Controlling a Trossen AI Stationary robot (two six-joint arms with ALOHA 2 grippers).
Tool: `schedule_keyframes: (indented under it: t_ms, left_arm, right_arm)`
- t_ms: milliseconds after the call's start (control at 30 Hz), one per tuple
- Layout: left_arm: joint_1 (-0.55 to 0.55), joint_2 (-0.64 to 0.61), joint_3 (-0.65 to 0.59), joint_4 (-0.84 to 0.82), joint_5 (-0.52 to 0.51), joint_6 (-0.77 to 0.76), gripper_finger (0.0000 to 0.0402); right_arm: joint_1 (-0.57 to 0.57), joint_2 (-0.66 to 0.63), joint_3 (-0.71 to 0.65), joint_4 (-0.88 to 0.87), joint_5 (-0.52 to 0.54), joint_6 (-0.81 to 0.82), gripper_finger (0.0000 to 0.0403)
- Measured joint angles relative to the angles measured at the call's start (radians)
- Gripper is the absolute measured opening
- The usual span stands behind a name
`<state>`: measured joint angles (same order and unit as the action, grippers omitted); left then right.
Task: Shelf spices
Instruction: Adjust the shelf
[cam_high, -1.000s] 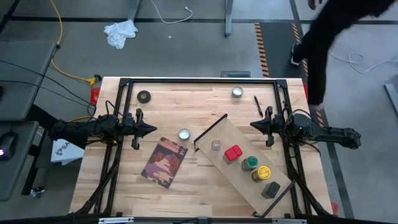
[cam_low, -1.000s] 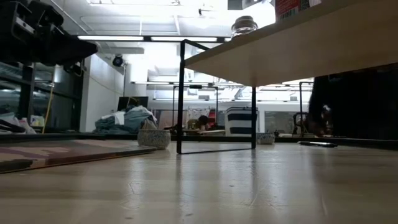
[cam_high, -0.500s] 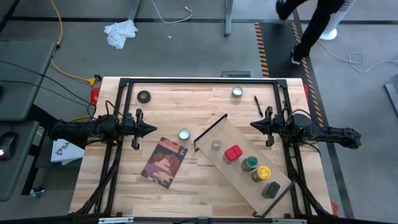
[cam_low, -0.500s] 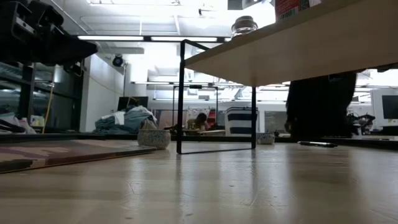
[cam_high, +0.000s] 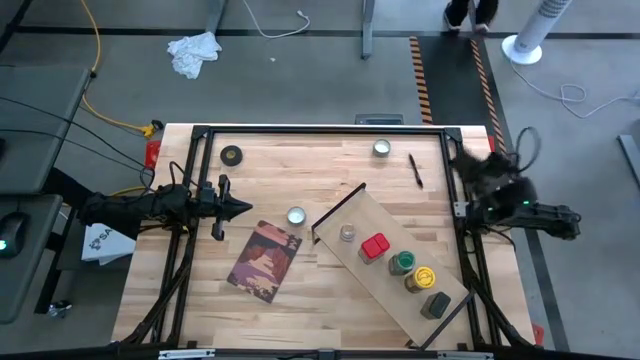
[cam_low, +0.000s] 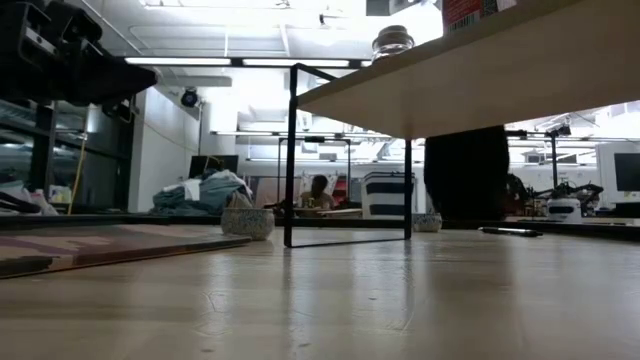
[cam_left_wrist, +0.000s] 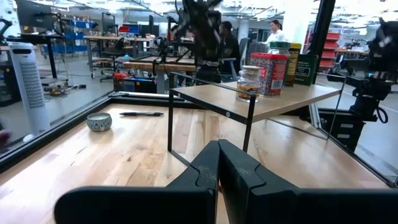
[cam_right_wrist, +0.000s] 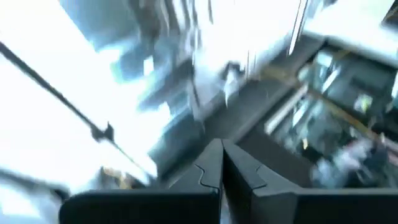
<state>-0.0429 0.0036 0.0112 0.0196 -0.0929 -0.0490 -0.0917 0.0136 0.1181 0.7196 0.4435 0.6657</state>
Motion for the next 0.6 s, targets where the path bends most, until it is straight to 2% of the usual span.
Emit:
schedule_keyframes:
  t_ms: [67,100,233,267,333,400,467,600]
  left_arm:
    - [0.000,0.000,0.000,0.000,0.000,0.000,0.0005]
    - [0.000,0.000,0.000,0.000,0.000,0.000,0.0005]
    - [0.000,0.000,0.000,0.000,0.000,0.000,0.0005]
    - [0.000,0.000,0.000,0.000,0.000,0.000,0.0005]
    - [0.000,0.000,0.000,0.000,0.000,0.000,0.0005]
    - [0.000,0.000,0.000,0.000,0.000,0.000,0.0005]
    - [0.000,0.000,0.000,0.000,0.000,0.000,0.0005]
    - [0.000,0.000,0.000,0.000,0.000,0.000,0.0005]
  right_arm:
    - [0.000,0.013,0.088,-0.042,0.007,-0.019,0.0000]
    - [0.000,0.028,0.143,-0.078,-0.036,-0.039,0.0000]
    - [0.001,0.156,0.423,-0.395,-0.449,-0.106,0.0000]
    - [0.001,0.198,0.496,-0.508,-0.529,-0.102,0.0000]
    - [0.001,0.282,0.627,-0.721,-0.612,-0.093,0.0000]
    - [0.001,0.362,0.744,-0.884,-0.629,-0.119,0.0000]
    - [0.001,0.436,0.844,-0.993,-0.603,-0.169,0.0000]
    - [0.001,0.568,0.998,-1.104,-0.501,-0.235,0.0000]
